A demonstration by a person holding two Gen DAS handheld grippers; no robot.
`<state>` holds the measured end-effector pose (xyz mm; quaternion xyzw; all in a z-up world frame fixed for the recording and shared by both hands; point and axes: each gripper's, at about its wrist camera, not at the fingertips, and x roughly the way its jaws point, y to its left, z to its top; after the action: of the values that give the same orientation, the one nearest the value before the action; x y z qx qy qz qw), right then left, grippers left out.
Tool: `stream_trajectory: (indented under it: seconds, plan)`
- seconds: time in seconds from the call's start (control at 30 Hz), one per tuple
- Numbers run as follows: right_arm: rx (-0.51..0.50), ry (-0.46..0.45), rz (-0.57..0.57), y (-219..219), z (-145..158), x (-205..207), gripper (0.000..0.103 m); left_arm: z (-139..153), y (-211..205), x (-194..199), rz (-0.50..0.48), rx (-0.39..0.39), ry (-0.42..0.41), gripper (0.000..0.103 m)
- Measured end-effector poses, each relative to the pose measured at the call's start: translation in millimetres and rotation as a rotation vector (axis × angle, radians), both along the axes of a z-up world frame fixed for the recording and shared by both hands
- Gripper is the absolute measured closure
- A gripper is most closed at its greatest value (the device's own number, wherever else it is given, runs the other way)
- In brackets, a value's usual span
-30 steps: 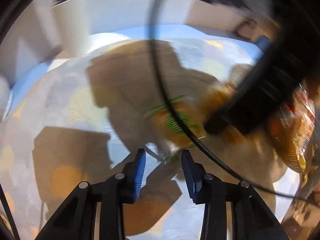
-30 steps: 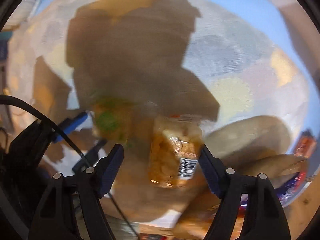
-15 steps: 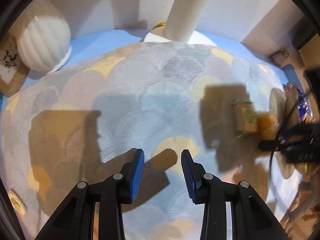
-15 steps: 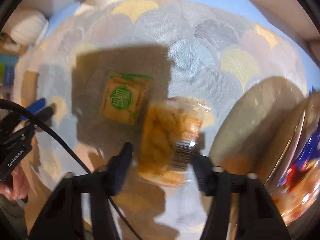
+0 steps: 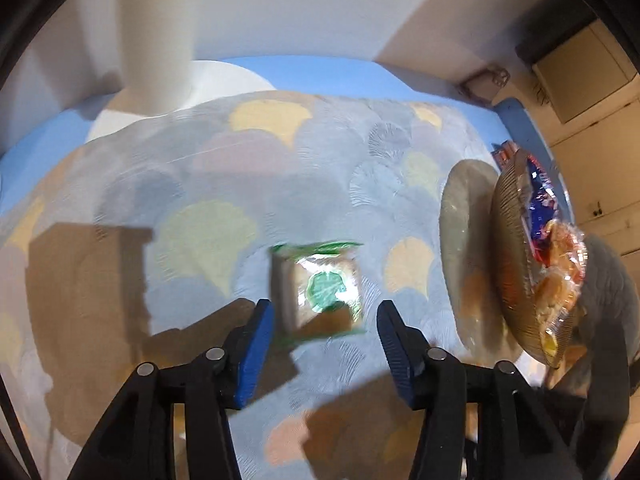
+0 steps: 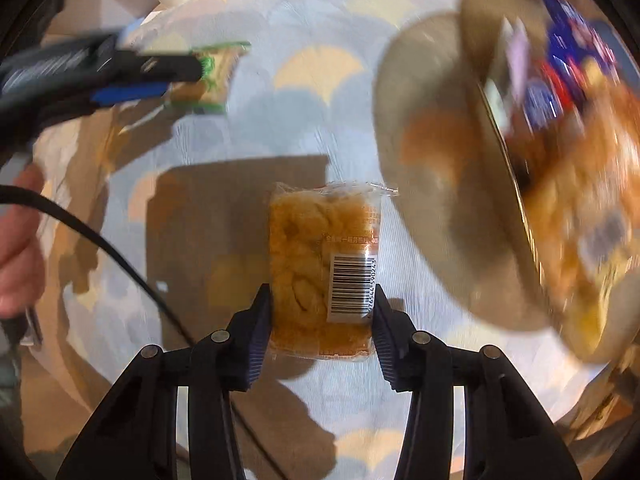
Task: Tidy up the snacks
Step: 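Grasp the clear bread pack with the right tool while the left grasps the green-label cake, then carry both packs over the glass bowl and open both tools to drop them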
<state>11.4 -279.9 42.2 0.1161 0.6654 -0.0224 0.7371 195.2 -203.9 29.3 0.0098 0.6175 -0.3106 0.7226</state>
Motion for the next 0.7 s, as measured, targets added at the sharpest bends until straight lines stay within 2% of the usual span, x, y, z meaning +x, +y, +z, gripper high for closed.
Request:
stream_trajectory:
  seconds: [0.07,0.1,0.13,0.23,0.27,0.3,0.33,0.47,0.53,0.57,0.63,0.7]
  plan:
    - [0.021,-0.019,-0.008,-3.3,1.4,-6.3,0.058,-3.5,-9.1,-1.9,-0.012,0.033,-0.006,0.050]
    - [0.021,-0.037,-0.011,-3.6,3.8,-9.0,0.058,-4.6,-14.8,-5.5,-0.025,0.052,-0.016,0.045]
    - [0.019,-0.050,-0.011,-12.7,4.0,-7.9,0.057,-6.1,-21.3,-9.0,-0.044,0.069,-0.031,0.036]
    - [0.020,-0.076,-0.006,-21.7,5.6,-16.5,0.054,-7.9,-34.6,-21.8,-0.091,0.144,-0.118,0.033]
    - [0.021,-0.080,-0.011,-19.3,4.1,-16.1,0.051,-8.8,-38.8,-25.2,-0.096,0.177,-0.149,0.037]
    - [0.029,-0.082,-0.016,-15.0,1.5,-15.2,0.050,-8.7,-42.2,-28.8,-0.099,0.221,-0.194,0.056]
    - [0.037,-0.082,-0.021,-14.3,-2.7,-14.8,0.048,-8.0,-43.5,-30.5,-0.111,0.243,-0.221,0.059]
    - [0.041,-0.116,-0.015,-18.2,-8.3,0.2,0.047,-1.8,-26.5,-29.2,-0.113,0.181,-0.163,0.059]
    - [-0.010,-0.133,0.022,-3.9,-8.2,-1.3,0.051,6.6,-10.4,-31.4,-0.093,0.125,-0.146,0.059]
    - [-0.040,-0.134,0.036,11.9,-6.6,0.0,0.057,10.3,-4.6,-33.2,-0.087,0.116,-0.148,0.059]
    - [-0.101,-0.145,0.077,27.5,-6.7,-5.6,0.058,17.3,6.4,-39.4,-0.080,0.104,-0.152,0.059]
    - [-0.065,-0.157,0.113,33.9,-4.9,-7.7,0.059,22.2,16.0,-46.0,-0.069,0.093,-0.141,0.059]
